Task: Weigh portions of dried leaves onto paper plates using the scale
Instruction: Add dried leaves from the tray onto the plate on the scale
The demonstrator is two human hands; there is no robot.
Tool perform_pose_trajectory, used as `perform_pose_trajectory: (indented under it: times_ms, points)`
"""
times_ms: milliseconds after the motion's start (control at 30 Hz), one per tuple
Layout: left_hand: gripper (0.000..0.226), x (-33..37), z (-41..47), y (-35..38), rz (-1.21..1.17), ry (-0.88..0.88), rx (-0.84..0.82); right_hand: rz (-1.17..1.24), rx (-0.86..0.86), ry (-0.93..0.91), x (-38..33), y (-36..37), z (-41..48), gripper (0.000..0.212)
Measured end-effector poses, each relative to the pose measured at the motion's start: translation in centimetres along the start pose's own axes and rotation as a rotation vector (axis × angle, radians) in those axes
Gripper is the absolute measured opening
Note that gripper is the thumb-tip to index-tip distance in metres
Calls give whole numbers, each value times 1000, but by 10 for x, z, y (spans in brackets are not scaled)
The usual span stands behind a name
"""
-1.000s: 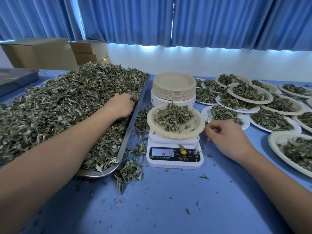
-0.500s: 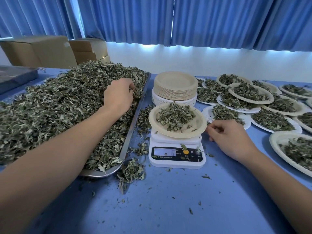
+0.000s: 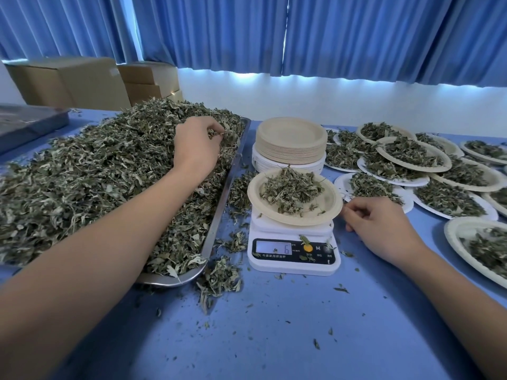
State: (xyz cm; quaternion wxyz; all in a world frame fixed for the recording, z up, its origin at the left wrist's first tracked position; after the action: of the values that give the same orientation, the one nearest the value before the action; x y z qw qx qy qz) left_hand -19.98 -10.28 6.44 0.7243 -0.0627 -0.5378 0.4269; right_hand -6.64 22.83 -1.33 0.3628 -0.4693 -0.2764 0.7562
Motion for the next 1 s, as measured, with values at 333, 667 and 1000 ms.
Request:
perform_pose_trajectory:
  times_ms: [333, 667, 1000]
  points:
    - [14, 43, -41, 20, -283, 225, -387, 12, -1, 5, 1, 0, 0, 32]
    - [19, 54, -82, 48, -239, 302, -788, 19, -7, 1, 1, 1, 0, 32]
    - [26, 15, -30, 34, 57, 27, -436, 4, -4, -20, 1, 0, 1, 31]
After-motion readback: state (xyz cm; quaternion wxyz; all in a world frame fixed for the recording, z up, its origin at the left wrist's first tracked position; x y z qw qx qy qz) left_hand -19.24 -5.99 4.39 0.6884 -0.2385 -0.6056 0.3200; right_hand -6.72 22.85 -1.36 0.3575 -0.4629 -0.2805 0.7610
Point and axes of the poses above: each hand's wrist, its own z-axis towards the middle knuckle, its own y-axis out of the palm, x = y × z, the point moved 6 cm from there along z, towards the middle knuckle, and after that the axes turned 14 degrees about -y, right-handed, at the moved point
